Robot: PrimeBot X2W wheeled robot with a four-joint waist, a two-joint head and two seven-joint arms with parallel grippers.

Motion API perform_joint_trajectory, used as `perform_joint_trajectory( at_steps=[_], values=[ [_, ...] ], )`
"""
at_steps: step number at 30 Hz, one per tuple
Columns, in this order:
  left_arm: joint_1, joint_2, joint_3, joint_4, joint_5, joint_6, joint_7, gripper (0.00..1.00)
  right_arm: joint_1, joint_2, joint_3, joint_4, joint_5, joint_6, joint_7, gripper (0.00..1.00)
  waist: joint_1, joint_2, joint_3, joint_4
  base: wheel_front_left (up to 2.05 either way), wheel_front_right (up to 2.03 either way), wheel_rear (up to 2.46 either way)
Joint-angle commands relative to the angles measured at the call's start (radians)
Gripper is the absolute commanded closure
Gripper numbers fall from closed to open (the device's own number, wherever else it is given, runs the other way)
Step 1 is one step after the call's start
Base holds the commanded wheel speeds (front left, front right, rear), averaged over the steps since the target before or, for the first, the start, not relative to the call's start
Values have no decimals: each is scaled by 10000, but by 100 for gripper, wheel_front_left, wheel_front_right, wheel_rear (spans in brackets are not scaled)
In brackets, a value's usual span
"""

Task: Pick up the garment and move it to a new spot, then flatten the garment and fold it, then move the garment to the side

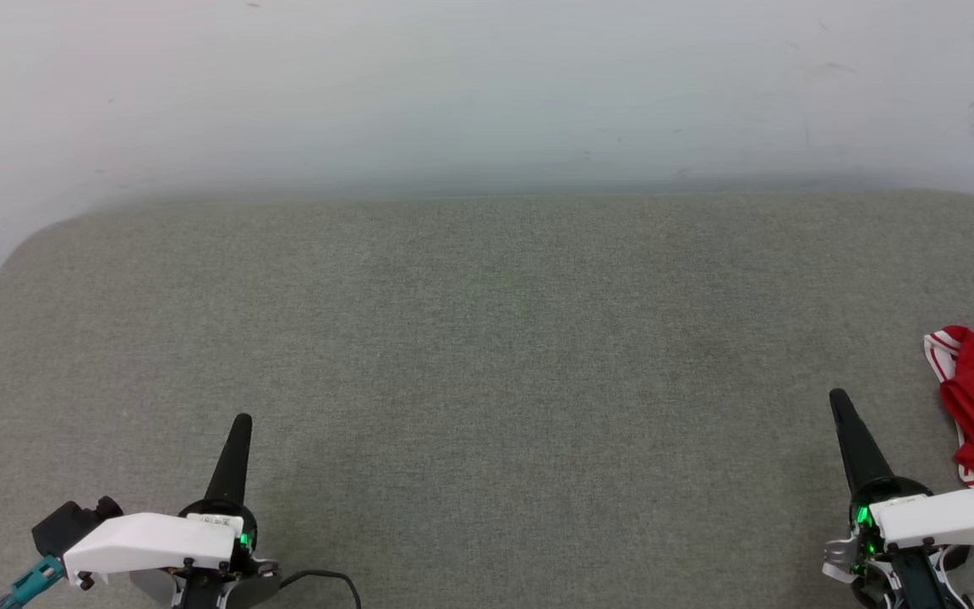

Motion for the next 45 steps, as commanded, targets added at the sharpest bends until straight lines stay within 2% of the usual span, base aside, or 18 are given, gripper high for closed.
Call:
perform_joint_trajectory(
  at_steps=[1, 39, 45],
  values=[
    [-194, -8, 15, -26, -205, -35, 61, 100, -265, 35, -44, -15, 198, -4, 29, 100, 0, 0, -3, 2, 0, 0, 0],
    [-459, -27, 197, 369, -3231, -184, 824, 100, -269, 60, -244, 104, 3111, -7, 641, 100, -1, 0, -139, 78, 0, 0, 0],
    [-453, -27, 192, 364, -3209, -188, 826, 100, -255, 59, -244, 103, 3102, -7, 635, 100, -1, 0, -140, 79, 0, 0, 0]
  ],
)
